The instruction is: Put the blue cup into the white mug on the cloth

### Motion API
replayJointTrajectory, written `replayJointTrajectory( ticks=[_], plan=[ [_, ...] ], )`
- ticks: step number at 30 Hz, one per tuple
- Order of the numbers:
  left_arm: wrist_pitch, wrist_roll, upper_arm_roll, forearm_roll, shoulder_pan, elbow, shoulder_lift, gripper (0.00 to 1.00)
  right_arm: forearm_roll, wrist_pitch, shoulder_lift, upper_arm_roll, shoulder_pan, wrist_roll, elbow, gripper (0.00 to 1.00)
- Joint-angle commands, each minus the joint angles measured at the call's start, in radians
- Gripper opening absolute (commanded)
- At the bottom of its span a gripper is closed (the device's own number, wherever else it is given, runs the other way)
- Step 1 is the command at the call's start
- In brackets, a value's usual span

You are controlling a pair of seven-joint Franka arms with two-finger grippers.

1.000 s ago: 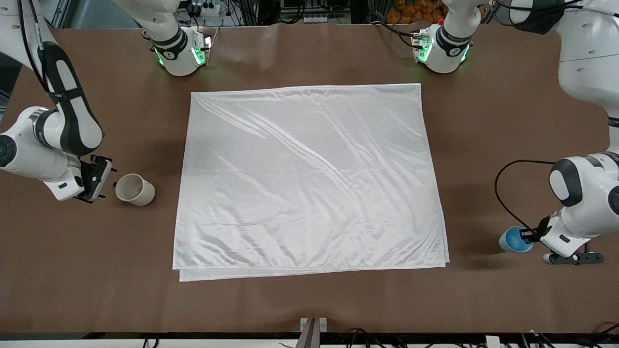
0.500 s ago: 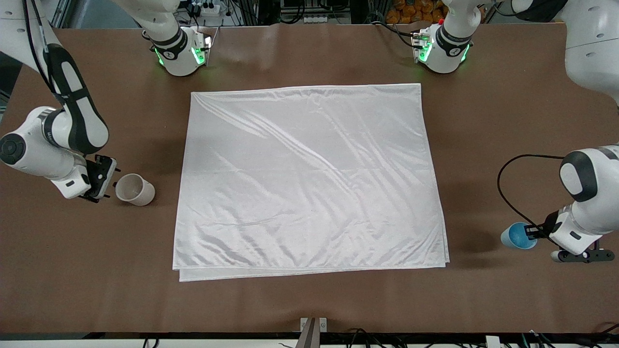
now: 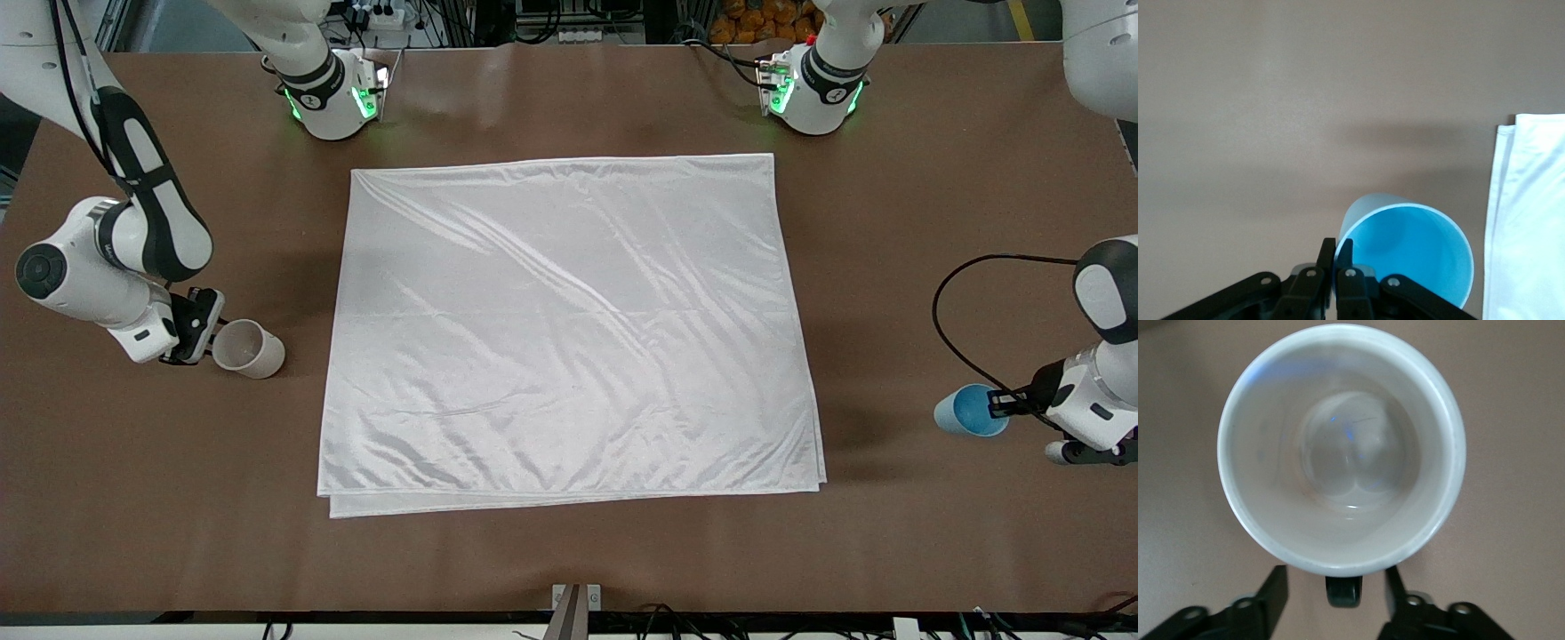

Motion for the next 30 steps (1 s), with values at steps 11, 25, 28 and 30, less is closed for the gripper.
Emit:
replayJointTrajectory(
  ticks=[11,25,28,30],
  plan=[
    [-0.206,-0.034,-0.029,-0.022,-0.001,-0.012,-0.162,0.0,0.007,0.014,-0.02,0.034,-0.014,-0.059,-0.012,0.0],
    [-0.224,-0.184,-0.097,-0.022,-0.002,-0.012,-0.185,0.0,0.008,0.012,-0.059,0.112,-0.012,-0.046,-0.001,0.0],
    [-0.224,-0.231,-0.121,-0.021,-0.004,-0.012,-0.185,0.0,0.008,0.014,-0.065,0.142,-0.012,-0.04,-0.001,0.0],
    [-0.224,-0.257,-0.136,-0.021,-0.004,-0.012,-0.185,0.0,0.011,0.014,-0.066,0.159,-0.012,-0.027,0.0,0.0]
  ],
)
